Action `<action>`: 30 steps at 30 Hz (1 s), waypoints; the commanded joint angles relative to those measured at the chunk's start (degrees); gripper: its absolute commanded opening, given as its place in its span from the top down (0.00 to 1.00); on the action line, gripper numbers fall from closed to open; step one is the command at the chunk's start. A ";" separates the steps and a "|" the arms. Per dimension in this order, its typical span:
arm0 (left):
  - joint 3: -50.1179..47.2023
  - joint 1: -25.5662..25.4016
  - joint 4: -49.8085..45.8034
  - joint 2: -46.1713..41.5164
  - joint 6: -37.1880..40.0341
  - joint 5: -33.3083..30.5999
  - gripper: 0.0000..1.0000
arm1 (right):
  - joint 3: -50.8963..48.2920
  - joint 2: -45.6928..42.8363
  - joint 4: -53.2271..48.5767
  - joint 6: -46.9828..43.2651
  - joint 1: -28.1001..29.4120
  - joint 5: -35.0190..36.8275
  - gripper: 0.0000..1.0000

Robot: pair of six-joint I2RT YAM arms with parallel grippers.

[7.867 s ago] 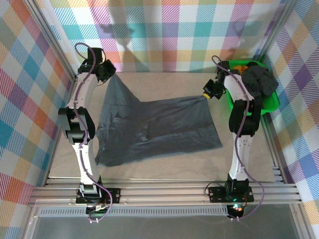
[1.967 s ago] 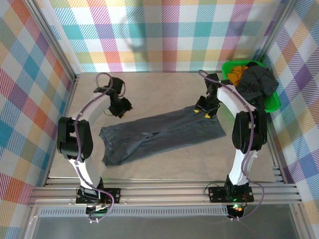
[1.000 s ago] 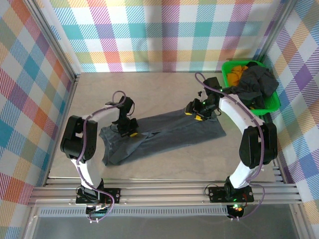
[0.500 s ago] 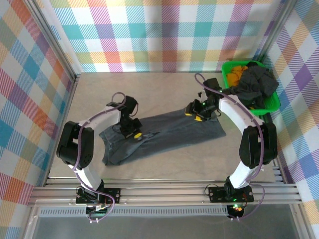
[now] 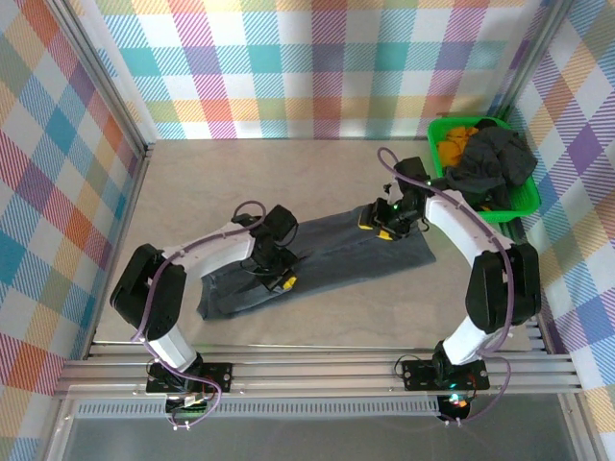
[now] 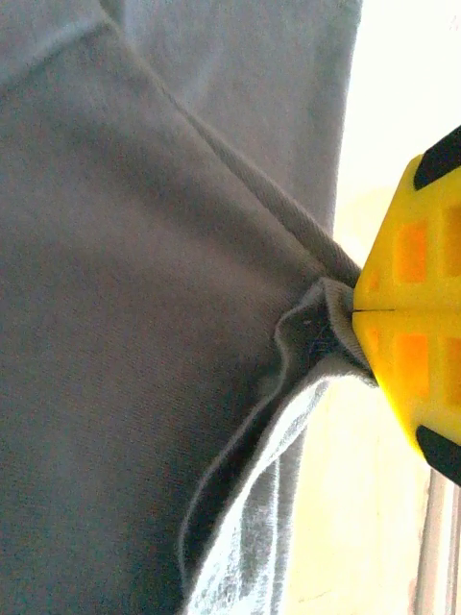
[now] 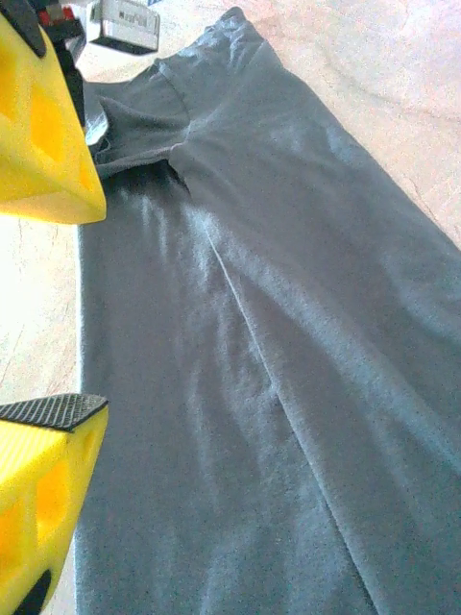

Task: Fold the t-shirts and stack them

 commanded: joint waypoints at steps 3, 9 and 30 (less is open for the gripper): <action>-2.93 -4.71 4.91 -0.09 -11.94 -1.42 0.98 | -2.45 -2.71 0.43 -1.62 -0.46 -1.45 0.49; 1.11 -5.90 0.68 -2.67 -8.37 -3.12 0.65 | -4.33 -3.14 0.81 -2.30 -0.65 -1.95 0.49; -15.21 6.71 -3.20 -20.62 -6.68 -6.33 0.78 | 12.06 12.62 -6.95 -9.00 -4.11 7.86 0.64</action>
